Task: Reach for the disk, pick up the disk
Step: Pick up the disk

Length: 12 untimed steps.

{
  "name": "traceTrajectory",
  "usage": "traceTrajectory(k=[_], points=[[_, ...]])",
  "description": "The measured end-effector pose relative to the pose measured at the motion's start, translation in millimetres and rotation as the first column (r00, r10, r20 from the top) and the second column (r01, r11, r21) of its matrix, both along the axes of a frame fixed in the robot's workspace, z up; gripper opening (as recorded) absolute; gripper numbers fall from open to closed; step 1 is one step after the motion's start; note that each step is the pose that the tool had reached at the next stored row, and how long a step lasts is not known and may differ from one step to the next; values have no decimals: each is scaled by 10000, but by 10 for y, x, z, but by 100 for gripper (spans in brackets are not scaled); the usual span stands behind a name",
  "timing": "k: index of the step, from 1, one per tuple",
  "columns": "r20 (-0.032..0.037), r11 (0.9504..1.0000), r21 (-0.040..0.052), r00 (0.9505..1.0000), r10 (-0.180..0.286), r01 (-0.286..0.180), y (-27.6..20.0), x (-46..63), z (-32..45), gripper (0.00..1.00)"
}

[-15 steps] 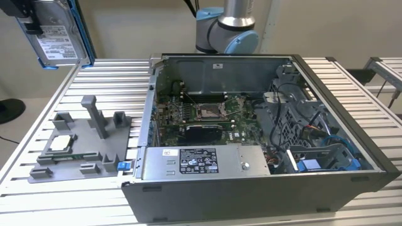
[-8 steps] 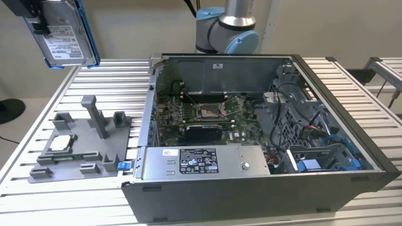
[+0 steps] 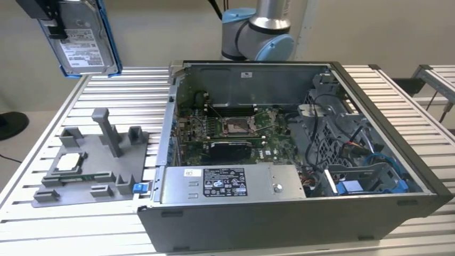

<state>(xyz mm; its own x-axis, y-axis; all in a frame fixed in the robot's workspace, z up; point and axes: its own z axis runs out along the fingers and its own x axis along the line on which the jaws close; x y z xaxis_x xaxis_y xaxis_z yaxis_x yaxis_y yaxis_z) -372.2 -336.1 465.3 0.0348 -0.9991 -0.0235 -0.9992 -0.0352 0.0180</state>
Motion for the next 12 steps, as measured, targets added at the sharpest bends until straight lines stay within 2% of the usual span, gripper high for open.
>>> traceTrajectory(k=[12], points=[[-1, 10000, 0, 10000, 0, 0, 0, 248, 0, 0]])
